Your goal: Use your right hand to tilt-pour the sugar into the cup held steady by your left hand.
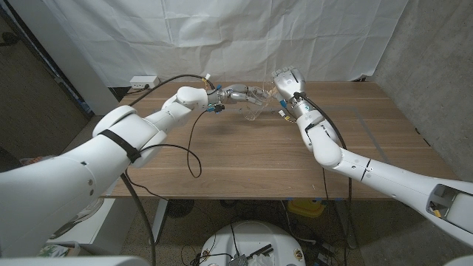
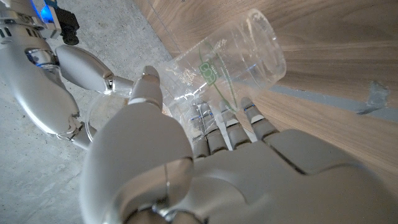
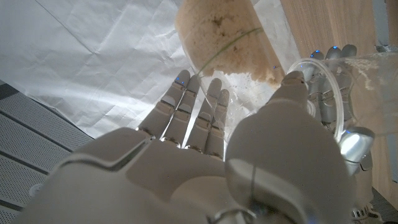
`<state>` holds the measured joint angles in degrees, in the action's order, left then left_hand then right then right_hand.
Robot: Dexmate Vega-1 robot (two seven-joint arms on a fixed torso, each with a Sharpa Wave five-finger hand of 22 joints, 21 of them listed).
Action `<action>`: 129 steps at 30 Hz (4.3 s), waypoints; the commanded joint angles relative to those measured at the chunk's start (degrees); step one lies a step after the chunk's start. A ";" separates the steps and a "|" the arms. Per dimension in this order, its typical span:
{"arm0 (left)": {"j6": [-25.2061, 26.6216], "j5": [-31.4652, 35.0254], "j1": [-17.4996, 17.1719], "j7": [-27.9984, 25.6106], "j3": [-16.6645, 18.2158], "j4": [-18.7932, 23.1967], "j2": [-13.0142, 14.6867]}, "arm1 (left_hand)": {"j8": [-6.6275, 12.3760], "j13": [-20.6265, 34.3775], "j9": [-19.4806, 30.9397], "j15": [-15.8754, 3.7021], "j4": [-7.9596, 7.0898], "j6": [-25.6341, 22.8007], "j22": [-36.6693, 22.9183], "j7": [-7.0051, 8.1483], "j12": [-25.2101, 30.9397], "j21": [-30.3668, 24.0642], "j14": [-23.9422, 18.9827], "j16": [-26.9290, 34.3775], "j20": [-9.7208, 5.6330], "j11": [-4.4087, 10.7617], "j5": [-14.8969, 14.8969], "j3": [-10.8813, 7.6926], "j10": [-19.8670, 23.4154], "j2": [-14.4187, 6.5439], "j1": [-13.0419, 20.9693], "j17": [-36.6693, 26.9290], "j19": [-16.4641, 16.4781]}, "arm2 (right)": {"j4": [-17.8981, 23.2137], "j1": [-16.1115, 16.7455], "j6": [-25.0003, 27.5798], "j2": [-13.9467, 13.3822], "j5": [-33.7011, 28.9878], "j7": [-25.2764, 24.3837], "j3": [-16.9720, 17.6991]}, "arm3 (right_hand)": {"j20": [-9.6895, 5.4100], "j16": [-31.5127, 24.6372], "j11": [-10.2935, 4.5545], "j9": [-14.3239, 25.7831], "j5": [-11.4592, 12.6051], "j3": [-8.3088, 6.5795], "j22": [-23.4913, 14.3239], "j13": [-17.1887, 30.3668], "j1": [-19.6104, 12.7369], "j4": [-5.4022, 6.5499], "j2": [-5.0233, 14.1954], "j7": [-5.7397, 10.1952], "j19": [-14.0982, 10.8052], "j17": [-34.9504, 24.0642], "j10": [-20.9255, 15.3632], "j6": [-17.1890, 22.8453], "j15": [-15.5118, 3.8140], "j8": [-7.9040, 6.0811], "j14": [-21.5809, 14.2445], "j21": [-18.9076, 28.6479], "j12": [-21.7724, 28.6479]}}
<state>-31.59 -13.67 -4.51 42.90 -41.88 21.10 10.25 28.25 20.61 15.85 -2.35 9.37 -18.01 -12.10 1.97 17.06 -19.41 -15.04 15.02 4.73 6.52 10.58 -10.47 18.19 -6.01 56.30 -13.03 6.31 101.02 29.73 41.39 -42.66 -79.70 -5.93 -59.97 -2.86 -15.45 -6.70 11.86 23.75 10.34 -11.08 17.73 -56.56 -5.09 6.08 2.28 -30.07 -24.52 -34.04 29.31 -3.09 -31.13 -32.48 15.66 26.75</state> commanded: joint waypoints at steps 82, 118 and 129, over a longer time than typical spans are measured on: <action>6.21 -0.89 2.12 -3.38 -2.03 -0.51 -0.88 | 0.28 0.74 0.25 -3.56 -1.24 -1.69 -0.09 0.50 -0.59 -0.67 -0.62 -0.21 0.12 0.08 0.27 -0.88 1.17 -0.66 -0.41 -0.11 0.02 | -7.00 -1.47 -4.40 3.65 -14.69 6.41 1.34 | -4.26 0.86 -4.89 -0.11 0.09 1.60 -0.03 1.99 -5.70 -1.23 0.21 8.68 5.98 -1.79 -1.51 9.92 -9.71 0.25 1.42 -2.67 -2.11; 6.08 -1.45 2.90 -0.66 -3.02 -0.45 -2.03 | 0.01 0.92 0.37 -4.13 -1.05 -1.39 -0.07 0.60 -0.76 -0.86 -0.90 -0.46 -0.09 0.28 0.35 -0.94 1.18 -0.40 -0.25 0.08 0.10 | -5.58 -0.27 -2.35 2.64 -15.10 5.12 2.05 | -4.66 1.06 -4.91 0.06 0.00 2.36 -0.03 2.73 -6.55 -0.81 0.53 8.55 6.21 -2.20 -2.10 10.41 -9.87 0.88 1.21 -2.48 -3.21; 5.24 -1.73 2.51 0.51 -2.23 -0.46 -2.22 | -0.03 0.97 0.37 -4.08 -1.10 -1.44 -0.06 0.60 -0.80 -0.87 -0.89 -0.50 -0.05 0.23 0.36 -0.87 1.24 -0.36 -0.31 0.09 0.02 | -4.50 0.44 -2.50 1.85 -16.64 5.60 2.27 | -5.04 1.13 -5.00 0.12 0.02 2.48 -0.03 2.96 -6.99 -0.78 0.67 8.68 6.25 -2.34 -2.29 10.39 -9.96 1.11 1.17 -2.43 -3.54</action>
<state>-25.50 -15.20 -1.55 42.42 -44.77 20.59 8.14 28.03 21.42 16.08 -2.35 9.21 -18.43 -11.99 1.97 16.17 -19.94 -15.66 14.79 4.72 6.53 10.63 -10.31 19.01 -5.99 56.28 -12.77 6.32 95.59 29.58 39.00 -40.15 -94.77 -0.89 -57.92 -2.45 -14.57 -11.39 11.88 23.68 12.43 -10.94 20.42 -62.68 -5.85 5.82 5.45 -24.11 -26.72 -35.68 33.51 -2.76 -30.00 -31.12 12.98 23.43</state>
